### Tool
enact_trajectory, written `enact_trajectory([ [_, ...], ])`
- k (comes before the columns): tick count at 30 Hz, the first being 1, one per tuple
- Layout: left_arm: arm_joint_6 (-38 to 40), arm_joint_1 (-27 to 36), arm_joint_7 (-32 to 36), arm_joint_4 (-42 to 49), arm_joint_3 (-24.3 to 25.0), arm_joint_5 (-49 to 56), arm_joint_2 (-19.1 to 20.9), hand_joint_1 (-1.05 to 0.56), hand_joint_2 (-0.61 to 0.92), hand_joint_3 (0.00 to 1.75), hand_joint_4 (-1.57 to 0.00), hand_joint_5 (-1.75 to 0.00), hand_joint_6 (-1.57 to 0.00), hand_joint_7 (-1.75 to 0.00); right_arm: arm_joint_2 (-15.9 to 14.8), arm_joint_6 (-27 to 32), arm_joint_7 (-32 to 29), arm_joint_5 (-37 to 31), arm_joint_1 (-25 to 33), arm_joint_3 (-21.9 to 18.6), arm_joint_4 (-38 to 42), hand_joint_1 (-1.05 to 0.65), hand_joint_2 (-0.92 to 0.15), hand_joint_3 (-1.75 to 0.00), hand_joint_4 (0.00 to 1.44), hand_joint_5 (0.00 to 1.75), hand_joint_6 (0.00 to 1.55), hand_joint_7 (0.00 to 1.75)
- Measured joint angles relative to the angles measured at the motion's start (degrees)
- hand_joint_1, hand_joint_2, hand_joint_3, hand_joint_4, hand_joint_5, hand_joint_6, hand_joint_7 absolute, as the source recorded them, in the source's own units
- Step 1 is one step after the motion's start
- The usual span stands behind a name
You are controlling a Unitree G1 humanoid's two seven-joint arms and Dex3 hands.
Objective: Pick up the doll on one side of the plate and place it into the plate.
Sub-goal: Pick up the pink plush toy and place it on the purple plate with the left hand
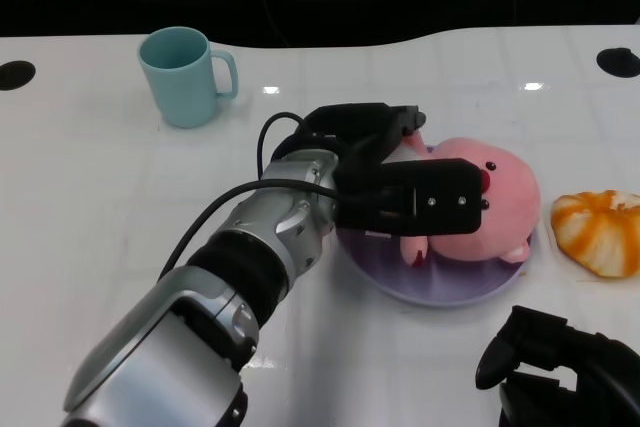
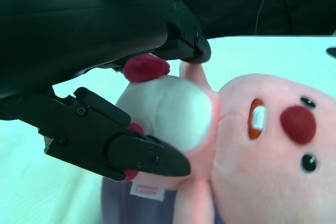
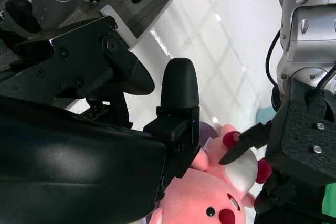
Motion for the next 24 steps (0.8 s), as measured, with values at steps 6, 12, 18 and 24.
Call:
enact_trajectory([
  [6,0.31,0.1,-3.89,-5.54,-0.98,0.12,3.0,-1.02,0.92,0.57,0.0,0.0,-0.02,0.0,0.0,0.14,-0.01,0.09,-0.07,-0.24,-0.05,-0.11,-0.65,-1.18,0.66,1.75,0.52,1.56],
  [12,0.22,1.87,-6.59,-13.73,-0.63,-0.39,6.49,-1.03,0.92,0.57,0.0,0.0,0.0,0.0,-0.11,0.17,0.02,0.09,-0.23,-0.46,-0.03,-0.1,-0.65,-1.18,0.66,1.75,0.52,1.56],
  [18,-0.43,6.32,-9.91,-22.06,0.78,-1.81,10.47,-1.02,0.92,0.56,-0.01,-0.01,0.0,0.0,-0.18,0.26,0.06,0.14,-0.33,-0.69,0.04,-0.09,-0.66,-1.18,0.66,1.75,0.51,1.57],
  [24,-0.9,11.78,-11.75,-30.79,3.1,-3.45,13.86,-0.97,0.92,0.51,-0.02,-0.01,0.0,0.0,-0.21,0.56,0.15,0.2,-0.44,-0.81,0.21,-0.1,-0.65,-1.18,0.65,1.75,0.51,1.57],
])
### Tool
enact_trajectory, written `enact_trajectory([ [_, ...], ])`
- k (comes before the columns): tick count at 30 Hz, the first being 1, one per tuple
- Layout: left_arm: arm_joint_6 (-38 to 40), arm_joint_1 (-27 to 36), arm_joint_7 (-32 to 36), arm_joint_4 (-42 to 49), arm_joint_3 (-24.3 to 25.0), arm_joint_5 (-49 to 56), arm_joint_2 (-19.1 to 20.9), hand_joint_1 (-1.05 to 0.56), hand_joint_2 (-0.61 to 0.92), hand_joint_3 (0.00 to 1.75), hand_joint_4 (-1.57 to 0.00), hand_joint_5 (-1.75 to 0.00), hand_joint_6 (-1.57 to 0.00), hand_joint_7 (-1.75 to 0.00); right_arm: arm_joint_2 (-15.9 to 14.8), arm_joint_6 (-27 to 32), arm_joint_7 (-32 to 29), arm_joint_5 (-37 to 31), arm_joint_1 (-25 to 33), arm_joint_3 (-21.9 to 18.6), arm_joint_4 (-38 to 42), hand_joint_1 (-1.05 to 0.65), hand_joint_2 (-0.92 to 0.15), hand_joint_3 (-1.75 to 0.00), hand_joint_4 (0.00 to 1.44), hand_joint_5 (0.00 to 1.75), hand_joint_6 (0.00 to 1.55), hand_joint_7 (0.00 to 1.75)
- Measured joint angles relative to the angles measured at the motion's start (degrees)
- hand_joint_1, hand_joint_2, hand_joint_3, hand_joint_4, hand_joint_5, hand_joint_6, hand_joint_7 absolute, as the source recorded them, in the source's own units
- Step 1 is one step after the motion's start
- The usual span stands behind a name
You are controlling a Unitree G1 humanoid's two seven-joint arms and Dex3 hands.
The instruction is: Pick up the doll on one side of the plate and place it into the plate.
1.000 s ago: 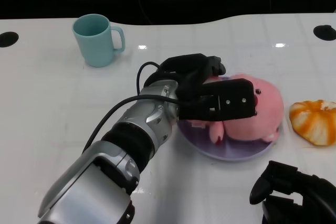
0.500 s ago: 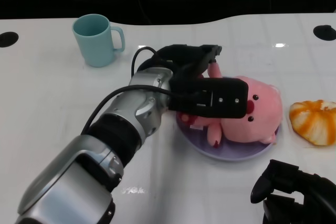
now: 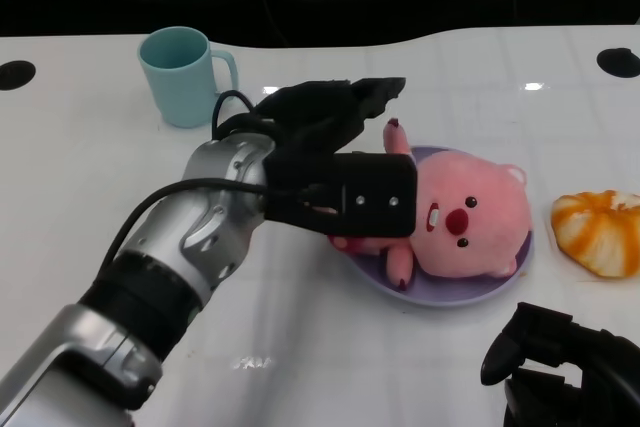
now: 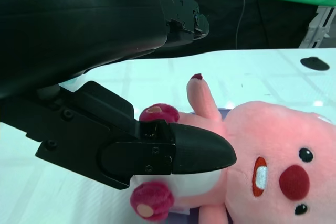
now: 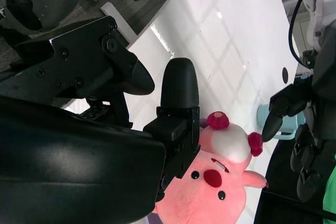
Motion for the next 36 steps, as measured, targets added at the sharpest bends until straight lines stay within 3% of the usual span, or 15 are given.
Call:
enact_trajectory([
  [8,-1.77,9.2,-2.24,-11.08,5.84,-7.72,2.8,-0.89,0.92,0.41,-0.12,-0.09,-0.08,-0.04,-0.24,0.0,0.29,0.01,-0.11,-0.09,0.26,-0.1,-0.66,-1.18,0.65,1.75,0.5,1.58],
  [16,-3.3,18.28,-5.38,-18.95,11.17,-18.12,3.06,-0.79,0.92,0.37,-0.23,-0.21,-0.2,-0.1,-0.33,0.07,0.27,-0.04,-0.11,-0.13,0.25,-0.1,-0.65,-1.18,0.65,1.75,0.5,1.58],
  [18,-3.19,20.16,-6.19,-20.67,11.99,-19.9,3.17,-0.78,0.92,0.35,-0.1,-0.55,-0.24,-0.09,-0.35,0.09,0.27,-0.03,-0.11,-0.13,0.25,-0.1,-0.65,-1.18,0.65,1.75,0.5,1.58],
  [19,-3.09,20.78,-6.4,-21.4,12.15,-20.49,3.24,-0.77,0.92,0.35,-0.07,-0.63,-0.25,-0.09,-0.35,0.1,0.26,-0.04,-0.12,-0.13,0.25,-0.1,-0.65,-1.18,0.65,1.75,0.5,1.58],
  [20,-2.94,21.78,-6.76,-22.68,12.71,-21.73,3.26,-0.71,0.92,0.31,-0.1,-0.73,-0.35,-0.14,-0.37,0.1,0.28,-0.01,-0.17,-0.12,0.24,-0.1,-0.66,-1.18,0.65,1.75,0.5,1.58],
  [23,-2.74,25.55,-7.86,-26.5,14.73,-26.27,3.06,-0.62,0.92,0.25,-0.15,-0.84,-0.53,-0.22,-0.44,0.08,0.31,-0.05,-0.11,-0.14,0.25,-0.1,-0.65,-1.18,0.66,1.75,0.51,1.58],
  [29,0.88,33.92,-8.46,-34.02,18.23,-35.65,0.8,-0.41,0.91,0.2,-0.37,-1.03,-0.69,-0.38,-0.51,0.16,0.3,0.0,-0.16,-0.1,0.22,-0.11,-0.65,-1.18,0.66,1.75,0.51,1.58],
  [31,3.86,36.85,-8.37,-37.19,18.91,-38.22,-0.28,-0.38,0.87,0.28,-0.44,-1.02,-0.67,-0.52,-0.51,0.26,0.29,0.05,-0.2,-0.13,0.23,-0.11,-0.65,-1.18,0.67,1.75,0.51,1.58],
  [36,11.04,43.09,-7.38,-44.25,20.71,-44.73,-3.02,-0.34,0.61,0.82,-0.63,-1.11,-0.66,-0.8,-0.52,0.36,0.29,0.04,-0.36,-0.1,0.23,-0.11,-0.65,-1.18,0.67,1.75,0.52,1.58],
])
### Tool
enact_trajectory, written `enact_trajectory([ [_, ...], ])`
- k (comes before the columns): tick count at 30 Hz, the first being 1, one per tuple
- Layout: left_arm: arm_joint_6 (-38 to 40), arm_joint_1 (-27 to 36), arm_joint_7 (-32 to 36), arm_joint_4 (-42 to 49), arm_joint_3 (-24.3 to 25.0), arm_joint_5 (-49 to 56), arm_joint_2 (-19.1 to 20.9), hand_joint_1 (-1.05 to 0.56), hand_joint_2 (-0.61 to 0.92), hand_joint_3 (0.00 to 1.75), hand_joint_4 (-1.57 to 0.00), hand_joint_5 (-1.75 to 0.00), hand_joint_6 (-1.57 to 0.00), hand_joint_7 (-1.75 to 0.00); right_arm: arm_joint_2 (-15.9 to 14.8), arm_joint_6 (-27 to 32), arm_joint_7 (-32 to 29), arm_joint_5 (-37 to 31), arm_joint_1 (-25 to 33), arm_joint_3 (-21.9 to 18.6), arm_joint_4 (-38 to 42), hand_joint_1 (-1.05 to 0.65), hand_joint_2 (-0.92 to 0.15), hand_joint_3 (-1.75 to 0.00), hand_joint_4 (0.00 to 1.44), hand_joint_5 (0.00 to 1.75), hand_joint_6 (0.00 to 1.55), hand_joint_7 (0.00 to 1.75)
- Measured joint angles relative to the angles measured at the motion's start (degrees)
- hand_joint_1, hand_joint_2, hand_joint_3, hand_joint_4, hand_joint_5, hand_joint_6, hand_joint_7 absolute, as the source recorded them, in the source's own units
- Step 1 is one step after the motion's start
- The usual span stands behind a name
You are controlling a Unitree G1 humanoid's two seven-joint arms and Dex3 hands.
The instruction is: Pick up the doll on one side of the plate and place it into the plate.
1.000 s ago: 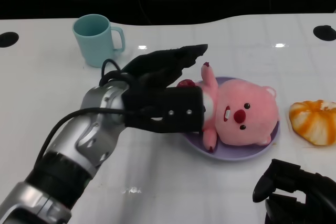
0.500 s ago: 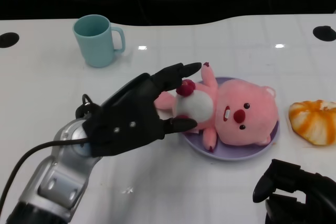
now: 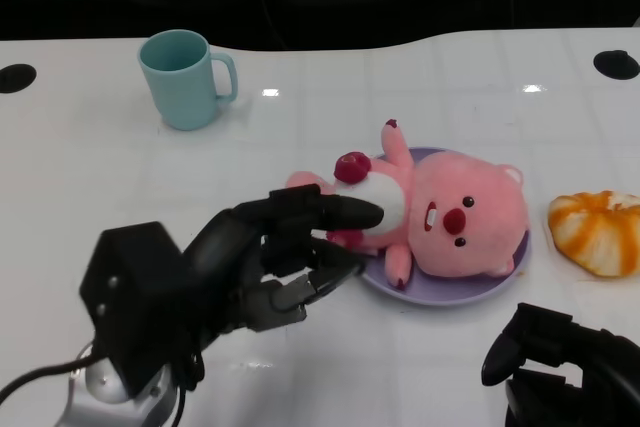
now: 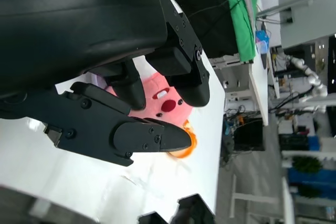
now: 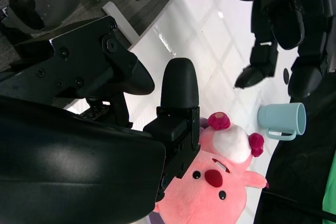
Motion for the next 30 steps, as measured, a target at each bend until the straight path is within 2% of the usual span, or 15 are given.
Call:
enact_trajectory([
  [4,7.31,3.9,2.07,-5.56,1.55,-4.68,-1.25,-0.34,0.51,0.99,-0.7,-1.15,-0.74,-0.86,-0.04,-0.01,0.01,-0.09,-0.22,0.08,0.01,-0.11,-0.65,-1.19,0.67,1.75,0.52,1.58],
  [8,14.85,7.51,5.67,-10.11,3.02,-9.27,-3.17,-0.29,0.41,1.21,-0.71,-1.25,-0.74,-0.99,-0.04,0.0,0.01,-0.07,-0.43,0.13,0.03,-0.11,-0.64,-1.19,0.67,1.75,0.52,1.58],
  [9,16.67,8.31,6.77,-11.38,3.55,-10.53,-3.64,-0.26,0.37,1.3,-0.72,-1.3,-0.73,-1.05,-0.04,0.0,0.02,-0.07,-0.53,0.15,0.03,-0.11,-0.64,-1.19,0.67,1.75,0.52,1.58],
  [12,21.81,10.68,10.32,-14.71,4.82,-13.37,-5.35,-0.2,0.35,1.41,-0.72,-1.45,-0.72,-1.16,-0.04,0.0,0.01,-0.12,-0.55,0.2,0.02,-0.11,-0.65,-1.2,0.68,1.75,0.52,1.58],
  [15,24.57,12.86,12.84,-17.0,5.12,-14.34,-6.13,-0.14,0.41,1.45,-0.68,-1.62,-0.68,-1.31,-0.04,0.01,-0.01,-0.11,-0.59,0.23,0.0,-0.1,-0.64,-1.2,0.68,1.75,0.52,1.58],
  [18,25.6,14.45,14.51,-18.45,5.46,-14.68,-6.39,-0.11,0.46,1.47,-0.71,-1.71,-0.7,-1.39,-0.04,0.01,-0.02,-0.12,-0.62,0.28,-0.02,-0.11,-0.64,-1.21,0.69,1.75,0.52,1.58],
  [24,27.69,17.7,16.55,-18.71,6.88,-17.11,-7.66,-0.13,0.57,1.32,-0.8,-1.74,-0.69,-1.6,0.0,0.01,-0.06,-0.1,-0.67,0.29,-0.03,-0.1,-0.64,-1.21,0.69,1.75,0.53,1.58],
  [27,29.32,18.12,16.58,-18.76,8.26,-19.78,-8.0,-0.14,0.57,1.31,-0.82,-1.75,-0.65,-1.72,0.01,-0.06,-0.06,-0.12,-0.71,0.28,-0.01,-0.1,-0.64,-1.21,0.69,1.75,0.53,1.58],
  [30,29.85,18.28,16.59,-18.74,9.36,-20.94,-7.99,-0.14,0.56,1.32,-0.82,-1.75,-0.64,-1.74,0.0,-0.49,-0.03,-0.15,-0.73,0.25,0.11,-0.1,-0.63,-1.21,0.69,1.75,0.53,1.58],
])
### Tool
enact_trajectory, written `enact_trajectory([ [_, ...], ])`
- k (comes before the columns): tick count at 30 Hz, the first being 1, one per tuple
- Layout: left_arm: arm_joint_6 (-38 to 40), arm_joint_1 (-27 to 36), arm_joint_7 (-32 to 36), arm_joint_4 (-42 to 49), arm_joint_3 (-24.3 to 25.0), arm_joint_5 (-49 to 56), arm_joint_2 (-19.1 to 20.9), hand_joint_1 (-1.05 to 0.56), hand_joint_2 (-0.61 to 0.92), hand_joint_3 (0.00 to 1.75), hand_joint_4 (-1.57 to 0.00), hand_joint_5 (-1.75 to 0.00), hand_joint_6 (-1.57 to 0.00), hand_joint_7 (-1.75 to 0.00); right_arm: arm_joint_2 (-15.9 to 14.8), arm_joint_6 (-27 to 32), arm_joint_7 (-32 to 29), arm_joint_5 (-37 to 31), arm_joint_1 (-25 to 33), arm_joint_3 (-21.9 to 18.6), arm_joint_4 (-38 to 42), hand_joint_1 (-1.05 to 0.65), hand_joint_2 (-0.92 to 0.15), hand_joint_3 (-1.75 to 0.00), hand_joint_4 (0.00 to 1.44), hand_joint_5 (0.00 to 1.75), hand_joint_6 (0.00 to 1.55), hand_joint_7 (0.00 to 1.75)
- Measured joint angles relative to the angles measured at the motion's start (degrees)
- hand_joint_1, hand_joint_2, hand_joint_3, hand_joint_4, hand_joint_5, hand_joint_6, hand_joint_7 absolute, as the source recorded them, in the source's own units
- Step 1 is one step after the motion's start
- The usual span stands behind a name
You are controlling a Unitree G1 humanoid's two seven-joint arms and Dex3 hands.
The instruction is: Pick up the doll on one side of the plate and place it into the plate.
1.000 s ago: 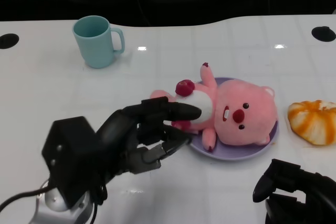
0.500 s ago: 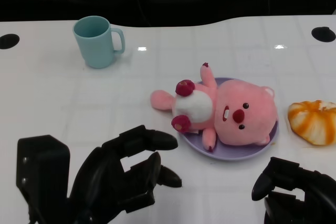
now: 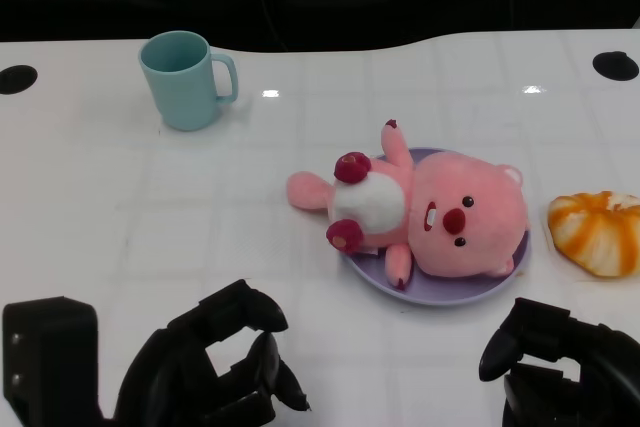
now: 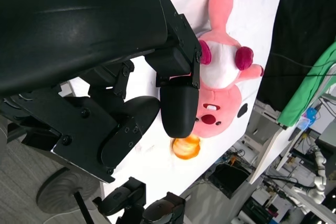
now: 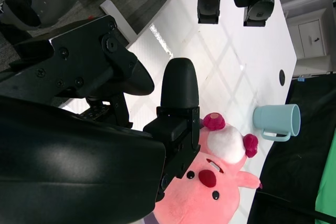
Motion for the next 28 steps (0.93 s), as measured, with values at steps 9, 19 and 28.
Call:
enact_trajectory([
  [9,-0.93,-1.21,0.75,1.23,-0.3,2.52,1.63,-0.13,0.51,1.32,-0.83,-1.75,-0.67,-1.74,-0.02,-0.82,0.15,0.0,-0.27,-0.23,0.71,-0.07,-0.65,-1.21,0.67,1.75,0.52,1.58],
  [19,-4.61,-1.35,-0.04,3.37,-1.32,4.63,2.73,-0.11,0.5,1.36,-0.84,-1.75,-0.7,-1.71,0.0,-2.55,0.45,-0.07,-0.32,-0.23,2.58,-0.04,-0.66,-1.21,0.67,1.75,0.51,1.6],
  [28,-5.11,-1.58,-0.64,3.59,-1.18,4.78,3.93,-0.12,0.5,1.36,-0.81,-1.75,-0.69,-1.66,0.0,-2.9,0.55,-0.03,-0.36,-0.24,2.86,-0.04,-0.67,-1.19,0.67,1.75,0.5,1.61],
])
